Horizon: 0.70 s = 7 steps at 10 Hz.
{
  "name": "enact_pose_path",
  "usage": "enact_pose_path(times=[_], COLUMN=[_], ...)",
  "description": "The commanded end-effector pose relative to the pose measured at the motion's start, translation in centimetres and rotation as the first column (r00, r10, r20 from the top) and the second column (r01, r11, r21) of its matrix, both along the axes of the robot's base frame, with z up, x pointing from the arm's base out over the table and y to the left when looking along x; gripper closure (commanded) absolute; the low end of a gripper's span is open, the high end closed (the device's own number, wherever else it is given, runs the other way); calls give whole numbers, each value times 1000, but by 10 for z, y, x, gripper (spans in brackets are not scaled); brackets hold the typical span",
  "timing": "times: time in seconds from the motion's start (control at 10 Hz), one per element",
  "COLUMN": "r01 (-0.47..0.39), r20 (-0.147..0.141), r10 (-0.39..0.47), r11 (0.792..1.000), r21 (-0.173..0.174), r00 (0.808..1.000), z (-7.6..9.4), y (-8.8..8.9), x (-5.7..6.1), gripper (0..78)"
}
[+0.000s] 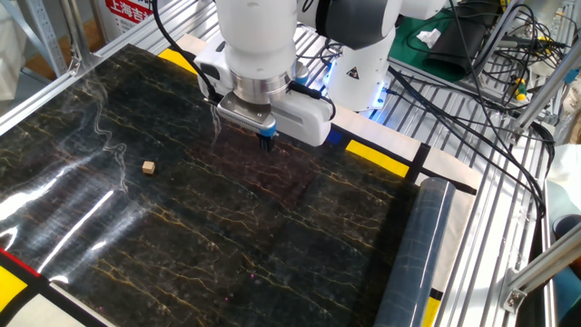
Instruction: Hold a small block with the gripper and sweep it from left to right on the table
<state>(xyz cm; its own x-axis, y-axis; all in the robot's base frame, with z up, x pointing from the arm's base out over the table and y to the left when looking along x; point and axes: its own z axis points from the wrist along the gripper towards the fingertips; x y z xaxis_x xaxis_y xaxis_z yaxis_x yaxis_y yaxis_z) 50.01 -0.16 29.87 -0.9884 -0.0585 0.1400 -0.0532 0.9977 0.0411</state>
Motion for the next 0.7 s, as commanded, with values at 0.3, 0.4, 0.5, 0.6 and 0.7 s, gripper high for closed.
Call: enact_pose_path(times=[0.3,0.4,0.5,0.6,0.7], r01=[2,2,3,3,2], r20=[4,5,7,9,8], r10=[-2,-2,-3,-3,-2], r11=[1000,1000,1000,1000,1000], r21=[1,1,1,1,-1], r00=[1000,1000,1000,1000,1000], z=[1,1,1,2,2], y=[0,0,0,0,-1], x=[1,1,1,1,1], gripper=[776,776,776,776,776])
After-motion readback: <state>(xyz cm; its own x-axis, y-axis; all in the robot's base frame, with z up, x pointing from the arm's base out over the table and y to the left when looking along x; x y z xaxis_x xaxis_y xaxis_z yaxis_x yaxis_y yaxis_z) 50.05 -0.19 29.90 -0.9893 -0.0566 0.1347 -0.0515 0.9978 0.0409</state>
